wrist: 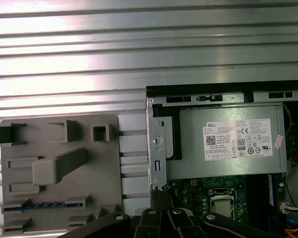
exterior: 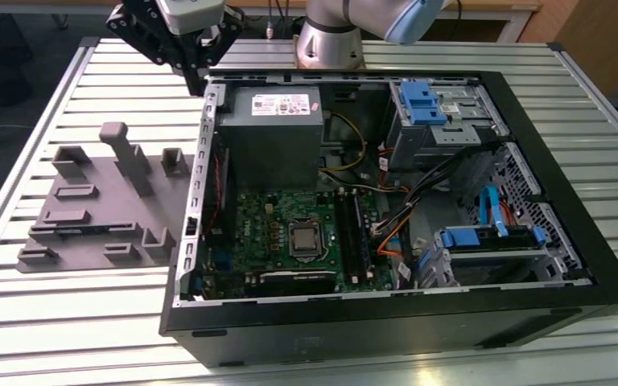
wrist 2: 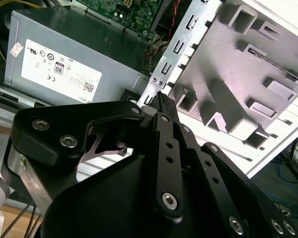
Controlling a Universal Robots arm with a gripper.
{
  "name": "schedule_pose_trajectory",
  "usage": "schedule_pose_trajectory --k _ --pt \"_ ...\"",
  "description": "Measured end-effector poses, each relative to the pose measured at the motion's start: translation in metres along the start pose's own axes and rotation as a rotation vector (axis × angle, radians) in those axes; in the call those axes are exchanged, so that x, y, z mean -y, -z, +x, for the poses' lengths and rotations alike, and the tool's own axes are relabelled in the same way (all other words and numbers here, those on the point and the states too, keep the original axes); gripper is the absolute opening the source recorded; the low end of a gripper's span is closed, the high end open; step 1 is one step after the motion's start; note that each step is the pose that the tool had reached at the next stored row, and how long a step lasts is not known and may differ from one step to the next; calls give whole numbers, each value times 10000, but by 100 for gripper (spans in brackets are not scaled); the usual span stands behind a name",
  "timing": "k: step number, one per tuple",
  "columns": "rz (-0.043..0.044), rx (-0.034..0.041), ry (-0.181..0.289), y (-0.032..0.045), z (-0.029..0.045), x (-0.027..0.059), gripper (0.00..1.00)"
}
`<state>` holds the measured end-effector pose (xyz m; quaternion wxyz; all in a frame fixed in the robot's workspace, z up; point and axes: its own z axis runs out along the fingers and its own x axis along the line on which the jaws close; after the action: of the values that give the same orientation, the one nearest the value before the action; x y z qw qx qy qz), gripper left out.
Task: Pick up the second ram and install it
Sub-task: 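Reach for the second ram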
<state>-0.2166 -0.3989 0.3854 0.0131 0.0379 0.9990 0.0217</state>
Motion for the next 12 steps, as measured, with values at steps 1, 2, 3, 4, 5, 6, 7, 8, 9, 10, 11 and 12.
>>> schedule_pose_trajectory --k 1,2,3,4,5,6,7,8,9,10,11,12 --pt "0 0 1 0 4 0 11" --pt "0 0 0 0 8 1 11" --pt "-1 1 0 -1 12 1 11" --pt "0 0 0 -1 17 1 11" --pt "0 0 0 -1 21 2 11" --pt "0 0 0 -2 25 2 11" --pt "0 0 0 -2 28 2 11" --pt "0 0 0 -2 32 3 11" --pt "0 0 1 -2 35 3 11" --pt "0 0 0 -3 39 3 11" --pt "0 0 0 -3 43 4 11" --pt "0 0 0 -3 46 4 11"
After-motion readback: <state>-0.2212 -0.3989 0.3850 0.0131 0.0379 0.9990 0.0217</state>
